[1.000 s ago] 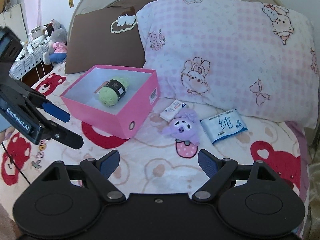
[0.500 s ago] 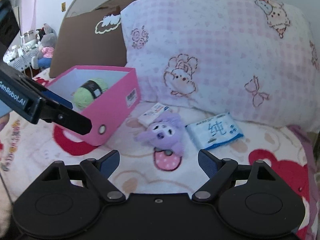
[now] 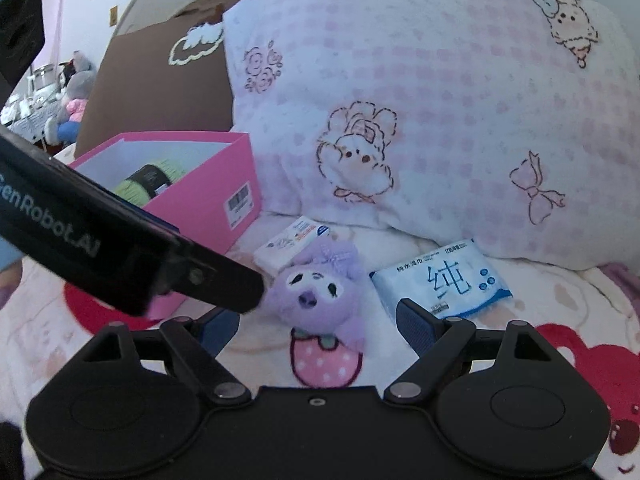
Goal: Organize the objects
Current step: 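Withdraw the left gripper and move it toward the purple plush toy, then close the left gripper on the purple plush toy's head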
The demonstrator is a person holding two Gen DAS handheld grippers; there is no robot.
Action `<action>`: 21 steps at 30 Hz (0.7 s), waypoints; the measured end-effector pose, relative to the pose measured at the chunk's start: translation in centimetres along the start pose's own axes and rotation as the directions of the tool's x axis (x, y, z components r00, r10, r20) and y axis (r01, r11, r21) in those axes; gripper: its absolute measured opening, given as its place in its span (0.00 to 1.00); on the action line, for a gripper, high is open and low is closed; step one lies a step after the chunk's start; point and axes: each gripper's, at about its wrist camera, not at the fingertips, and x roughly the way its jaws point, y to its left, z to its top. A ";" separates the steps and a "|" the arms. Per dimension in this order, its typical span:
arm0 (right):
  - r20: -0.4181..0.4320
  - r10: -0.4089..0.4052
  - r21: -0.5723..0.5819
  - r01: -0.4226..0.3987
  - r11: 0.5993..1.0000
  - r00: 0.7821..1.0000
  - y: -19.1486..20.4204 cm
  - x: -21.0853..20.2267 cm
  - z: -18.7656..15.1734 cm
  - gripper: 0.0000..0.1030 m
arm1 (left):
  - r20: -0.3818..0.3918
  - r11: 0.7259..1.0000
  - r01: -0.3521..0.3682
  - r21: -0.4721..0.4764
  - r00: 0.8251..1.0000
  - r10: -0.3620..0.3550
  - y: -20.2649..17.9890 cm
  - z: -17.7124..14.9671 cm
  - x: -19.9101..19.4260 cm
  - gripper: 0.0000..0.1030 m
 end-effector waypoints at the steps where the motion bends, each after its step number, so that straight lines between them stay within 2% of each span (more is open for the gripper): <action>1: -0.006 -0.007 0.005 0.007 1.000 1.000 0.1 0.6 0.0 0.86 | -0.003 1.000 -0.003 0.004 1.000 0.003 0.0 0.1 0.5 0.83; 4: -0.049 -0.014 0.034 0.016 0.999 0.999 0.5 2.5 0.0 0.86 | -0.011 0.999 -0.019 0.026 1.000 0.019 -0.2 0.3 2.0 0.75; 10: 0.009 -0.006 0.069 0.005 0.998 1.000 0.9 3.9 -2.2 0.86 | -0.015 0.999 -0.023 0.047 1.000 0.024 0.0 0.5 4.5 0.64; 13: 0.015 -0.015 0.056 0.014 0.998 1.000 0.6 4.4 -2.9 0.86 | -0.026 0.999 -0.023 0.043 0.999 0.024 0.4 0.4 5.6 0.60; 21: 0.015 0.022 0.141 -0.024 0.990 1.000 -0.9 6.2 -3.3 0.86 | -0.049 0.997 -0.051 0.061 0.997 0.055 0.9 0.2 8.2 0.56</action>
